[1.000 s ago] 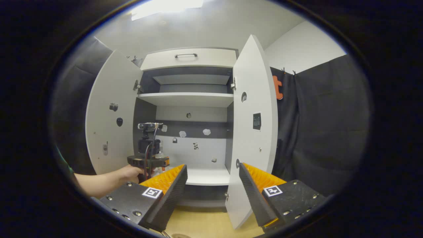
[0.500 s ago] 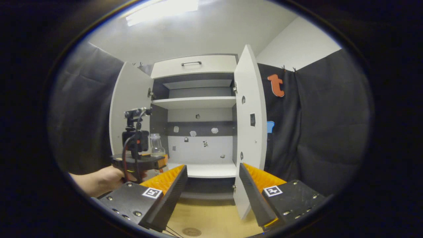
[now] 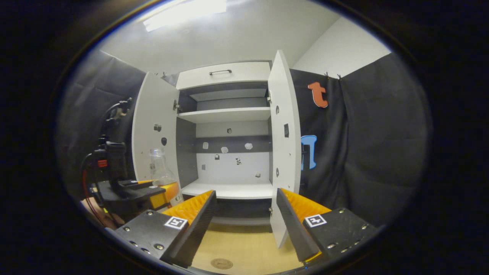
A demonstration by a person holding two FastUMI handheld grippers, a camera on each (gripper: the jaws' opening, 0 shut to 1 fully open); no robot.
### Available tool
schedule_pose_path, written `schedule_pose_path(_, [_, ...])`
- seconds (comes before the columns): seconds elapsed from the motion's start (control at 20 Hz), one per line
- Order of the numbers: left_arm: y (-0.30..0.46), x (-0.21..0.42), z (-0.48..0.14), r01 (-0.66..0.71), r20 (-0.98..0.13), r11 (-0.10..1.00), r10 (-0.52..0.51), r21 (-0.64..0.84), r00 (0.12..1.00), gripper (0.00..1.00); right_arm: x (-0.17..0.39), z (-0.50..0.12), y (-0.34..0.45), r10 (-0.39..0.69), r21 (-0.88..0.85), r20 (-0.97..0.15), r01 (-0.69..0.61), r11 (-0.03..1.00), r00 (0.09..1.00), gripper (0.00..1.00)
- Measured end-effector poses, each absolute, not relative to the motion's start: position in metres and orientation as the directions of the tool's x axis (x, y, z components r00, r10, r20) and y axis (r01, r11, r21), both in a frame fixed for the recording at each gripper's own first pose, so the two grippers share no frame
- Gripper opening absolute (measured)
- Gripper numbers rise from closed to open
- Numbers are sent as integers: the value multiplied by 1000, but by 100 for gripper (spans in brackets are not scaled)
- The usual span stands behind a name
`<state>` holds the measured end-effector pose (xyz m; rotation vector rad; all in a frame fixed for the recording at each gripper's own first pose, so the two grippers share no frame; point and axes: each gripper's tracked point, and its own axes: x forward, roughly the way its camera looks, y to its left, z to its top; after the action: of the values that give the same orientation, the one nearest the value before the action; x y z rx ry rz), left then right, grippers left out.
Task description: Grasp the bottle in the cabinet with the left hand and place it on the coaster, then close the right door with the right hand and the left door with the left hand.
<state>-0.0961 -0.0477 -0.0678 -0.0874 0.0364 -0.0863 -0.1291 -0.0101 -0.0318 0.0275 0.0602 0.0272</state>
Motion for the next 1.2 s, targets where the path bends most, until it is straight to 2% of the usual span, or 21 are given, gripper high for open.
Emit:
schedule_pose_path(0.15, [-61, -106, -103, 93, -47, 991, -98, -97, 994, 77, -125, -38, -14, 21, 20, -59, -20, 1000, 998, 96])
schedule_pose_path(0.25, [-74, -110, -136, 117, -58, 992, -119, -42, 991, 80, -122, -46, -15, 22, 16, -65, -21, 1000, 998, 96])
schedule_pose_path(0.3, [-84, -112, -159, 137, -77, 990, -138, -27, 987, 80, -120, -52, -17, 20, 14, -71, -19, 1000, 997, 94])
schedule_pose_path(0.65, [-128, -108, -300, 277, -177, 958, -286, -74, 942, 81, -108, -85, -24, 13, 9, -89, -12, 1000, 996, 96])
schedule_pose_path(0.8, [-137, -98, -339, 334, -174, 940, -340, -63, 924, 81, -99, -111, -22, 37, 55, -127, -30, 998, 991, 96])
schedule_pose_path(0.95, [-139, -91, -382, 353, -201, 933, -360, -72, 911, 81, -94, -140, -32, 20, 121, -187, 3, 993, 982, 94])
schedule_pose_path(1.15, [-146, -91, -419, 386, -238, 922, -380, -26, 894, 81, -87, -154, -51, -28, 127, -235, 59, 990, 971, 99])
schedule_pose_path(1.2, [-148, -91, -422, 399, -235, 916, -395, -32, 888, 81, -85, -152, -56, -41, 111, -237, 69, 991, 971, 94])
